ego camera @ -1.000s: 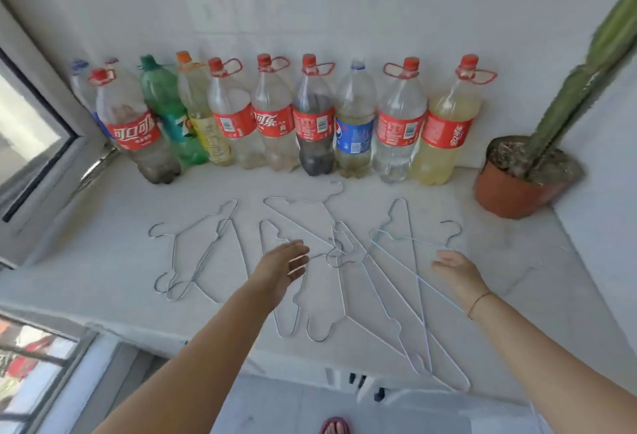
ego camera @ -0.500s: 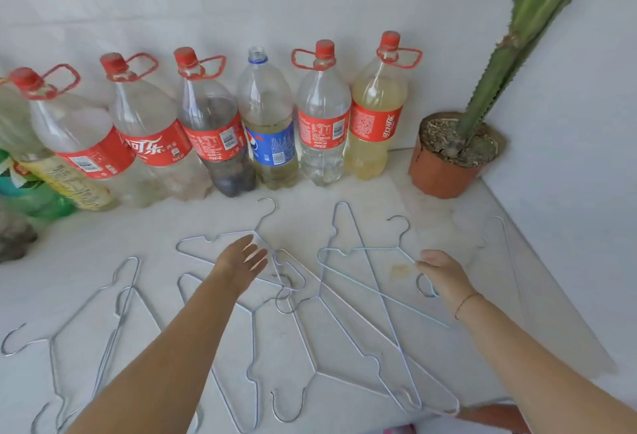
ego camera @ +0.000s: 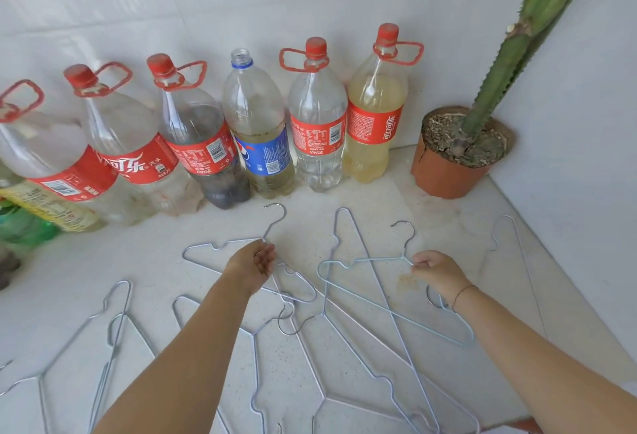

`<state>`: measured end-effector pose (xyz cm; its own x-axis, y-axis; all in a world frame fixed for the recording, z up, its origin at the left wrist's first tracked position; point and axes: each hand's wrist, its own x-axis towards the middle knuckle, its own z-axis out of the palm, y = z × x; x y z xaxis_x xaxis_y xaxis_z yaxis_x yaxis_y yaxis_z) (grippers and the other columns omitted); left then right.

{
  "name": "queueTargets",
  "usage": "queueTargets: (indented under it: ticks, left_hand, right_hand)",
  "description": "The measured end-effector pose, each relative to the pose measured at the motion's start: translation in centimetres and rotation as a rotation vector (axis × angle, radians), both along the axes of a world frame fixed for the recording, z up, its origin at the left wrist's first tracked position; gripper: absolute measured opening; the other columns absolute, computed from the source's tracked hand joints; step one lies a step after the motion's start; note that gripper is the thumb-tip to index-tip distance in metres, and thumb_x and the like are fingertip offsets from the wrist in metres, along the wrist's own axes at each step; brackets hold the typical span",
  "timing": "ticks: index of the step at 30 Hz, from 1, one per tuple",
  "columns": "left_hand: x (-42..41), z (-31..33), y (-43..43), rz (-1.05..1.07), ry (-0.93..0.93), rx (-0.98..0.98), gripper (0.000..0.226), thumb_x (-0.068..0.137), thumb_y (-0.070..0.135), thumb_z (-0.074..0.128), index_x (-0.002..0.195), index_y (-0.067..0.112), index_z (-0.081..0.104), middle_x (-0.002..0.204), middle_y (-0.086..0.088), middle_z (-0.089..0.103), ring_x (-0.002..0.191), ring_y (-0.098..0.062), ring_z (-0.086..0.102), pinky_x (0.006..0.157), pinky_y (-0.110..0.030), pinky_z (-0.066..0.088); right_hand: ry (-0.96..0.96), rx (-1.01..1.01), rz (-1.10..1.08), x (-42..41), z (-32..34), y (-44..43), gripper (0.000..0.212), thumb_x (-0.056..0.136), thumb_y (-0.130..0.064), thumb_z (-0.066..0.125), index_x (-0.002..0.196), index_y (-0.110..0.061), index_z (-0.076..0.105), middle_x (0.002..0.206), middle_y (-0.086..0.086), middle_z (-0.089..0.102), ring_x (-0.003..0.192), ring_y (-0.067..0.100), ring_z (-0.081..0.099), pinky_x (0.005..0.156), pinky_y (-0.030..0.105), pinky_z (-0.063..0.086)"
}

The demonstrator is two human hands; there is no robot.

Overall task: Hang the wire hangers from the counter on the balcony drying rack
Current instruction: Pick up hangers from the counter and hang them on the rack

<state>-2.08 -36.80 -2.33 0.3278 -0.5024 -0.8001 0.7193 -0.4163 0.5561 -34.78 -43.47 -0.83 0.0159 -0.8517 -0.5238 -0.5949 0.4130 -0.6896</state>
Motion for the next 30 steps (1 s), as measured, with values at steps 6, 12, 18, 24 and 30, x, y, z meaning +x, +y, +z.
queueTargets:
  ticks: [6,12,18,24,30]
  left_hand:
    - [-1.5,-0.9,-1.2,-0.122,-0.203,0.1,0.02,0.087,0.017,0.063,0.07,0.009,0.058,0.039,0.003,0.057,0.025,-0.006,0.04,0.033,-0.011,0.028]
    - [-2.7,-1.1,-2.5,-0.335,-0.51,0.226,0.035,0.074,0.032,0.077,0.055,0.01,0.056,0.056,-0.005,0.053,0.046,-0.019,0.04,0.05,-0.025,0.034]
    - [-4.1,-0.8,-2.3,-0.555,-0.78,0.37,0.035,0.073,0.035,0.077,0.08,0.007,0.057,0.068,-0.006,0.056,0.071,-0.027,0.057,0.065,-0.029,0.041]
    - [-4.3,-0.2,-2.2,-0.536,-0.76,0.38,0.033,0.071,0.03,0.077,0.082,0.006,0.058,0.065,-0.007,0.055,0.064,-0.026,0.055,0.062,-0.029,0.042]
    - [-4.3,0.9,-0.7,-0.408,-0.421,0.055,0.013,0.086,0.007,0.061,0.075,0.01,0.055,0.069,-0.008,0.058,0.054,-0.016,0.051,0.047,-0.02,0.041]
  right_hand:
    - [0.0,-0.024,-0.017,0.4,-0.5,0.3,0.022,0.082,-0.003,0.059,0.099,0.01,0.064,0.102,0.026,0.065,0.107,0.042,0.057,0.084,0.034,0.046]
    - [0.023,0.016,0.105,0.3,-0.7,0.6,0.026,0.084,-0.005,0.051,0.087,0.021,0.054,0.092,0.041,0.055,0.073,0.035,0.053,0.068,0.032,0.044]
    - [0.085,0.013,0.181,0.6,-0.4,1.2,0.024,0.083,-0.004,0.049,0.07,0.016,0.051,0.078,0.04,0.046,0.074,0.053,0.049,0.087,0.034,0.02]
    - [-0.016,0.03,0.207,0.6,-0.3,2.2,0.041,0.083,-0.004,0.046,0.054,-0.021,0.023,0.057,0.0,0.022,0.053,0.013,0.021,0.053,0.028,0.013]
    - [-0.066,0.095,0.212,0.5,-0.4,2.8,0.036,0.084,-0.008,0.044,0.057,-0.021,0.024,0.059,0.0,0.024,0.06,0.015,0.024,0.058,0.029,0.016]
